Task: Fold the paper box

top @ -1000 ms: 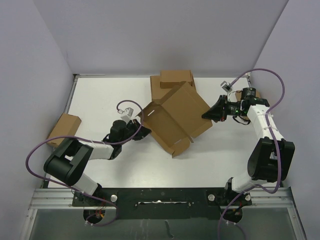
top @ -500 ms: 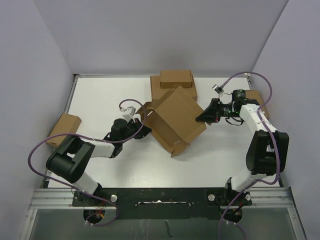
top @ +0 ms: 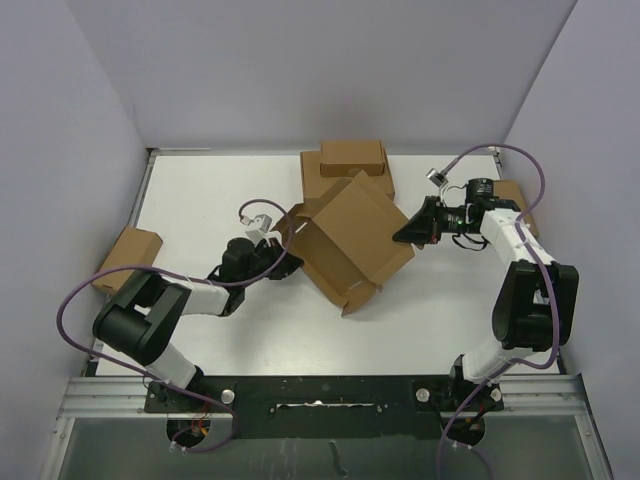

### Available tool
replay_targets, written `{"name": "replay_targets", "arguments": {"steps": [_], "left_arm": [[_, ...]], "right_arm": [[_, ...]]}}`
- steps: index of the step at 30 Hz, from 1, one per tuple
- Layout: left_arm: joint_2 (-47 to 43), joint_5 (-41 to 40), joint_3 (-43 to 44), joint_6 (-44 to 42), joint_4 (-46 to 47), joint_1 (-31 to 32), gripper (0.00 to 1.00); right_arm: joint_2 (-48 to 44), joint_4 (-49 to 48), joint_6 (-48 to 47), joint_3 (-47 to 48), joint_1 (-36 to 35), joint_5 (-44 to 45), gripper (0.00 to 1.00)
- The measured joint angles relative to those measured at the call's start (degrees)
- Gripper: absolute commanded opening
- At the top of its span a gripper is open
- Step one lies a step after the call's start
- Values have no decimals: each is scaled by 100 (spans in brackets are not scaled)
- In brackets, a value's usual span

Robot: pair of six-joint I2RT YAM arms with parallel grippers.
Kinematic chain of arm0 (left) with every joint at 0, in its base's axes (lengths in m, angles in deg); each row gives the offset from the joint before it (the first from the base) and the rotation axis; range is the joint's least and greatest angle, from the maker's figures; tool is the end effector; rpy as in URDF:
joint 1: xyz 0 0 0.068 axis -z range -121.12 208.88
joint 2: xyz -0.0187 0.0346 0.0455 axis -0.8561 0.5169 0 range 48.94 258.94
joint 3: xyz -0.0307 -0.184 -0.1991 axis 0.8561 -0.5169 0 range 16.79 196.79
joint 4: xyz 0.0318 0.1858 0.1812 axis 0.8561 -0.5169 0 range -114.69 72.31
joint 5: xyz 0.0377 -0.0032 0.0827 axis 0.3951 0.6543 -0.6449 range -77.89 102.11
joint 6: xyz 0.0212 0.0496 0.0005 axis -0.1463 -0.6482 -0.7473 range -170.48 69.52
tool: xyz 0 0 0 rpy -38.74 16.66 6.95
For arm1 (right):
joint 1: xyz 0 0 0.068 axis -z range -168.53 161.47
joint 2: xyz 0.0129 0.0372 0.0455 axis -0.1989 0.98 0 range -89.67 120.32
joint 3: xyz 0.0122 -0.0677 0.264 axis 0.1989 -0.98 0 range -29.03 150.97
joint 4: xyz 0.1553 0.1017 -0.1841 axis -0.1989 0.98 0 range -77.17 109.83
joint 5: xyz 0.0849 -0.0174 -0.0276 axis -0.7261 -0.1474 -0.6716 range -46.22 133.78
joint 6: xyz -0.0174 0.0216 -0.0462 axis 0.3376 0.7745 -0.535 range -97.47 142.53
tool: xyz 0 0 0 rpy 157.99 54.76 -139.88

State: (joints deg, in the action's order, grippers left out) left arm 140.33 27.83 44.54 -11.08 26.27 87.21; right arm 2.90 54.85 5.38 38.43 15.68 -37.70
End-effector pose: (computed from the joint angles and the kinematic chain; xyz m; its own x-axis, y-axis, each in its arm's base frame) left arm 0.2514 -0.1466 0.1481 -0.6615 -0.3374 -0.6698 0.3384 0.6627 -0.6681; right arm 0.3118 0.0123 0.2546 -0.7683 0.0127 -0.6400 -0.6268 0.1880 0.7562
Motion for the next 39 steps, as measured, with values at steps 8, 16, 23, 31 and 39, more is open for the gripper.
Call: {"name": "replay_targets", "arguments": {"steps": [8, 16, 23, 31, 39], "left_arm": [[-817, 212, -463, 278, -483, -70, 40], [-3187, 55, -671, 546, -1917, -101, 61], [-4363, -203, -686, 697, -3132, -111, 62], [-4544, -573, -415, 966, -4345, -74, 61], [-3357, -1259, 221, 1443, -3582, 1172, 64]], "right_arm": [[-15, -129, 20, 0, 229, 234, 0], [-22, -179, 28, -2, 256, 308, 0], [-22, -184, 28, -4, 262, 291, 0], [-46, -203, 74, -28, 328, 238, 0], [-133, -452, 343, -175, 328, 37, 0]]}}
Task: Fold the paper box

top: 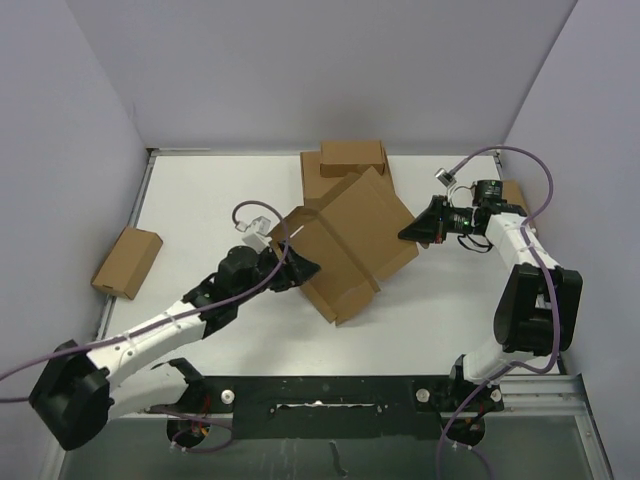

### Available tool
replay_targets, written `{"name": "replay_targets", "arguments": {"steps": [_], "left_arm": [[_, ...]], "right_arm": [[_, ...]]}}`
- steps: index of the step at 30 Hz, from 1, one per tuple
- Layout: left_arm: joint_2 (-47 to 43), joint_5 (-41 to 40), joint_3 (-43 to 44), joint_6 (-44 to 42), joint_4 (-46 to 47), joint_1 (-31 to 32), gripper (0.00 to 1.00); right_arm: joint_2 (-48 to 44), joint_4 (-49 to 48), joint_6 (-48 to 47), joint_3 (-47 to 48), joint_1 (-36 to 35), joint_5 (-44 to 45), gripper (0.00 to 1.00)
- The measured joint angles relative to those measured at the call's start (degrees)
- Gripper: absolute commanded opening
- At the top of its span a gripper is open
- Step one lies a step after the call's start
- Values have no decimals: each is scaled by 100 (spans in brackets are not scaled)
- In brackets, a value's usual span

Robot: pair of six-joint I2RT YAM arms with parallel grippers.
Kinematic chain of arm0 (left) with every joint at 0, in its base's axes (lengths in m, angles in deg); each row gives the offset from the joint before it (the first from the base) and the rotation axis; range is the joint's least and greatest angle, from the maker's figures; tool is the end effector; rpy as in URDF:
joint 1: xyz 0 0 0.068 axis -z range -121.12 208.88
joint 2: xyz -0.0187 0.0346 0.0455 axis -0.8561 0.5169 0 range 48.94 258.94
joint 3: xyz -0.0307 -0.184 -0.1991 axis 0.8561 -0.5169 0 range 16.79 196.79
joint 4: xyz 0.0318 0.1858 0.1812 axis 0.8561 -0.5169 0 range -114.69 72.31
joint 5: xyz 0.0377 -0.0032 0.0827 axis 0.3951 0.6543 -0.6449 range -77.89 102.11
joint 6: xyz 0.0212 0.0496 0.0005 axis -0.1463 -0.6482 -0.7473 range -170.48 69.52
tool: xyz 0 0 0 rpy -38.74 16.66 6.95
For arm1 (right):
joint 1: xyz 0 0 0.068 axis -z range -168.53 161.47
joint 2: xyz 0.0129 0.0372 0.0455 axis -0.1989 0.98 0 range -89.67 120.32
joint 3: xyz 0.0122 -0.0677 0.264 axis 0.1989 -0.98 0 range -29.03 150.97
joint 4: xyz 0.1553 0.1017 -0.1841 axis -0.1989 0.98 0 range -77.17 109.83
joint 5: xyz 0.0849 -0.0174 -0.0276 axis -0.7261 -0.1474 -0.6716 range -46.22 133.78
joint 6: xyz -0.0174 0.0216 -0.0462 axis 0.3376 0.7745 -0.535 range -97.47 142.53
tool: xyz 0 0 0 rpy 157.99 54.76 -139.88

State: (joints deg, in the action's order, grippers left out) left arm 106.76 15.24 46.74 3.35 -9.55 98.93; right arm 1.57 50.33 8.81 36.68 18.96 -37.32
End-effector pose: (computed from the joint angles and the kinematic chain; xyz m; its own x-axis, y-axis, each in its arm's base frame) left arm 0.1726 -0.1477 0.2385 -0.7029 -0.4621 -0.5407 0.1939 0.6070 -0.7707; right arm 0.3108 -0.0054 0.2552 -0.7579 0.0626 -0.6494 -0.6215 0.2332 0.7479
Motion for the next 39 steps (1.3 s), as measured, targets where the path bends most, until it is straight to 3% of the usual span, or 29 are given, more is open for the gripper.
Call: {"name": "replay_targets", "arguments": {"steps": [3, 9, 22, 30, 34, 39], "left_arm": [[927, -184, 573, 42, 490, 341, 66], [2009, -297, 1233, 133, 1257, 382, 67], [2468, -527, 1519, 101, 1939, 538, 66], [2481, -638, 1491, -37, 2350, 612, 55], [2481, -723, 1460, -94, 2428, 636, 41], [2481, -800, 1368, -140, 2557, 636, 37]], "right_arm": [[-9, -227, 262, -116, 0, -138, 0], [-103, -527, 603, -210, -2, -282, 0], [-361, -833, 938, -212, -114, -511, 0], [-361, -999, 1067, -232, -323, -560, 0], [-361, -1058, 1106, -240, -413, -557, 0], [-361, -1091, 1119, -247, -426, -518, 0]]}}
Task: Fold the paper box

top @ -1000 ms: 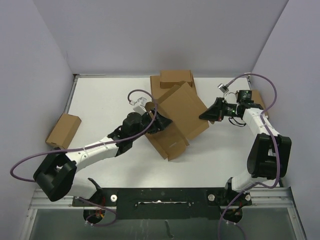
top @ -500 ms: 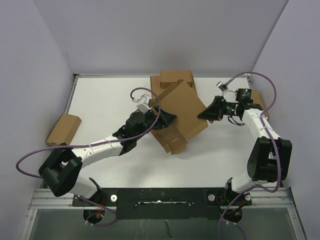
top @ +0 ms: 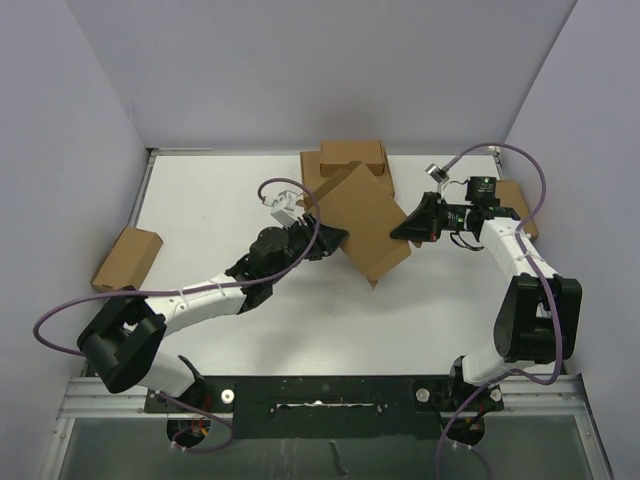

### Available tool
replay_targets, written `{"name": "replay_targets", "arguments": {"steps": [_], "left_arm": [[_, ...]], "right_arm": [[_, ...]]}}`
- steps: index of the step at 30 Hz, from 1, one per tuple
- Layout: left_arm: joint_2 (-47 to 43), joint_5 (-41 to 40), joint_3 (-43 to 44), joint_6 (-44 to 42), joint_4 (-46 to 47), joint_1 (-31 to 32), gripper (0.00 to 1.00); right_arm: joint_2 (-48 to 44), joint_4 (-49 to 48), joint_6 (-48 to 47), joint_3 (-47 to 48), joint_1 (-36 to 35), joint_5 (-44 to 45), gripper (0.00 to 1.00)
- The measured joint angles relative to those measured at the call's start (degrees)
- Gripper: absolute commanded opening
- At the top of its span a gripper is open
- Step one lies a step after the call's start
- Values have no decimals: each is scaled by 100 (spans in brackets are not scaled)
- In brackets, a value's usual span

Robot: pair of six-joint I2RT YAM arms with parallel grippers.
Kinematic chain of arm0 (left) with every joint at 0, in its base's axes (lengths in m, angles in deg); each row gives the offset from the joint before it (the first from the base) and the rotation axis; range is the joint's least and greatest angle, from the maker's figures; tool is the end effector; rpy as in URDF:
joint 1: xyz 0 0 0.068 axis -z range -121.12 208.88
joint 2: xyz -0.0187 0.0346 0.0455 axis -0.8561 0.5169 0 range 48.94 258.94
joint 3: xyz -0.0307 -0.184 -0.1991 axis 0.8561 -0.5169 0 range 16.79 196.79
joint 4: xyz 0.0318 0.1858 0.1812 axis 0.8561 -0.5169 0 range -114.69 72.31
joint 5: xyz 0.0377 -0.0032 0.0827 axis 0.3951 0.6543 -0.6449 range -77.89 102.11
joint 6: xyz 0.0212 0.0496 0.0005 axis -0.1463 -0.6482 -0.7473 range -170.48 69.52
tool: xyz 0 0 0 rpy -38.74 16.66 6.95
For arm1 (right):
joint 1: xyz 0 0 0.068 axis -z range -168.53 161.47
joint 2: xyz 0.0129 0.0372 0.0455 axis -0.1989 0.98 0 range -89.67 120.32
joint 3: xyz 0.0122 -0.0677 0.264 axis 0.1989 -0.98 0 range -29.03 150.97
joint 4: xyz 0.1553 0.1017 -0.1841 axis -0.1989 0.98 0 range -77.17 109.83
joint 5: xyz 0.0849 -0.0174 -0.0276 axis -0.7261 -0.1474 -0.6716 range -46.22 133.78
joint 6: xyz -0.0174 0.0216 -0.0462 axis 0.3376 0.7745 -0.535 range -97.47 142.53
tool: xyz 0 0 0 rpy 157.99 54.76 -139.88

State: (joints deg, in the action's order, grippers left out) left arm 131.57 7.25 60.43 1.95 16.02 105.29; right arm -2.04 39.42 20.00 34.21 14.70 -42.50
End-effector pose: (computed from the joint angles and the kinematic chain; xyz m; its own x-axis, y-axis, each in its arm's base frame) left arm 0.2251 -0.2321 0.2578 -0.5645 -0.5523 -0.6134 0.3543 0.5090 -0.7844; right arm 0.3066 0.0182 0.2715 -0.7475 0.0393 -0.6632 -0.6572 0.1019 0.7468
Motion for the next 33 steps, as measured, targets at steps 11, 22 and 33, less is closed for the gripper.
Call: {"name": "replay_targets", "arguments": {"steps": [11, 22, 33], "left_arm": [[0, 48, -173, 33, 271, 0, 20], [0, 245, -293, -11, 643, 0, 0], [31, 398, -317, -13, 955, 0, 29]], "right_arm": [[13, 4, 2, -15, 24, 184, 0], [13, 7, 2, -17, 116, 157, 0], [33, 4, 2, -17, 210, 4, 0]]}}
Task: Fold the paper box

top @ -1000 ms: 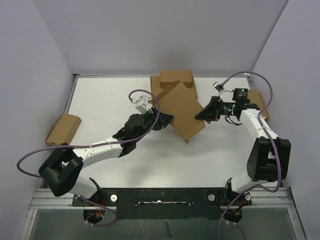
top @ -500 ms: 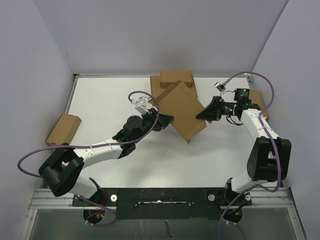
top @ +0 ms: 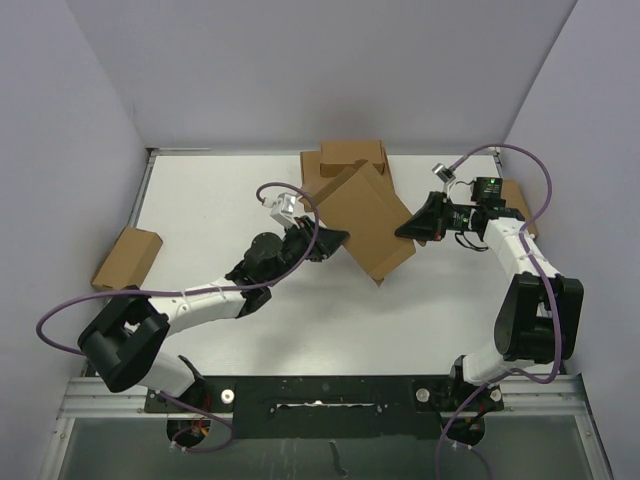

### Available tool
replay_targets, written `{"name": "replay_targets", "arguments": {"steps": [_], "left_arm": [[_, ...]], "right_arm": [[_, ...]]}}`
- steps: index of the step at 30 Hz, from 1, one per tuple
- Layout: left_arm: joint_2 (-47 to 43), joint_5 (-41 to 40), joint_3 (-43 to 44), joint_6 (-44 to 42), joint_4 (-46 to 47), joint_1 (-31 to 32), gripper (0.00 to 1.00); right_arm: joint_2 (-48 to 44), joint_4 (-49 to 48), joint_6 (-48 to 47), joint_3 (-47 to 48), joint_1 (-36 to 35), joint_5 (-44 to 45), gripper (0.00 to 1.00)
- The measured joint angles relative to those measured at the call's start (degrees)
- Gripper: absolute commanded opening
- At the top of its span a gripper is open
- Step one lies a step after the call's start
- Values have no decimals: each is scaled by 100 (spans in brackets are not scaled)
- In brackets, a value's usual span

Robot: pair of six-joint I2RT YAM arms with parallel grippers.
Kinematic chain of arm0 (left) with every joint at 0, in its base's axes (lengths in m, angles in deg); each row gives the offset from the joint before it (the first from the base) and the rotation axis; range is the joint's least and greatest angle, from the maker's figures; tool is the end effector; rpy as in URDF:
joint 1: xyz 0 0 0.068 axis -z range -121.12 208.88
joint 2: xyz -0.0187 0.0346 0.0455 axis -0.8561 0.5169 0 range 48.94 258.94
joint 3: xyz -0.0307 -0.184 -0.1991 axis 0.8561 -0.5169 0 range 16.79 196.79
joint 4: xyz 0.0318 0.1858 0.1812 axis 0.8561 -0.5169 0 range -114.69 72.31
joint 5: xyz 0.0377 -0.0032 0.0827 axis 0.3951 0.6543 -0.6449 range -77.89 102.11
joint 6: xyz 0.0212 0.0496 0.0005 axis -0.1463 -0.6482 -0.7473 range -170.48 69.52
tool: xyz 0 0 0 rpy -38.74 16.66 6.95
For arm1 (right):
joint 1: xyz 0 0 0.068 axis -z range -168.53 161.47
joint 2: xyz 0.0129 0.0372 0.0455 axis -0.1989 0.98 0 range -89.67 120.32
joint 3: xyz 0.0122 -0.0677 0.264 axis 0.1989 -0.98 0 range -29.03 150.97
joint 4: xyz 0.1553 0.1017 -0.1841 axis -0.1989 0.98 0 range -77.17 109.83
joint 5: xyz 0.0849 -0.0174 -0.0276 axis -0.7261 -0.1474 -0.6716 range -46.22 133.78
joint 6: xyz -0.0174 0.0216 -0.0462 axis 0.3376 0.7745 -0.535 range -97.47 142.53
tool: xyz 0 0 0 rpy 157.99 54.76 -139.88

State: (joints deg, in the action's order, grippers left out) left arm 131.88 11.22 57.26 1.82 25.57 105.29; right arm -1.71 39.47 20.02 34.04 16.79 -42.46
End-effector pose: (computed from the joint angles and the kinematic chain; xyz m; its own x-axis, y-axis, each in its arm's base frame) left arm 0.2199 -0.2302 0.2559 -0.5587 -0.5605 -0.6114 0.4439 0.4206 -0.7912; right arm 0.3076 0.0070 0.2690 -0.7521 0.0671 -0.6557 -0.6455 0.1258 0.7533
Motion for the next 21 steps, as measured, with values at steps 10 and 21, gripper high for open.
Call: {"name": "replay_targets", "arguments": {"steps": [10, 21], "left_arm": [[85, 262, -140, -39, 210, 4, 34], [269, 570, -144, 186, 719, -13, 0]], "right_arm": [[0, 4, 9, 0, -4, -142, 0], [0, -4, 0, 0, 103, -87, 0]]}}
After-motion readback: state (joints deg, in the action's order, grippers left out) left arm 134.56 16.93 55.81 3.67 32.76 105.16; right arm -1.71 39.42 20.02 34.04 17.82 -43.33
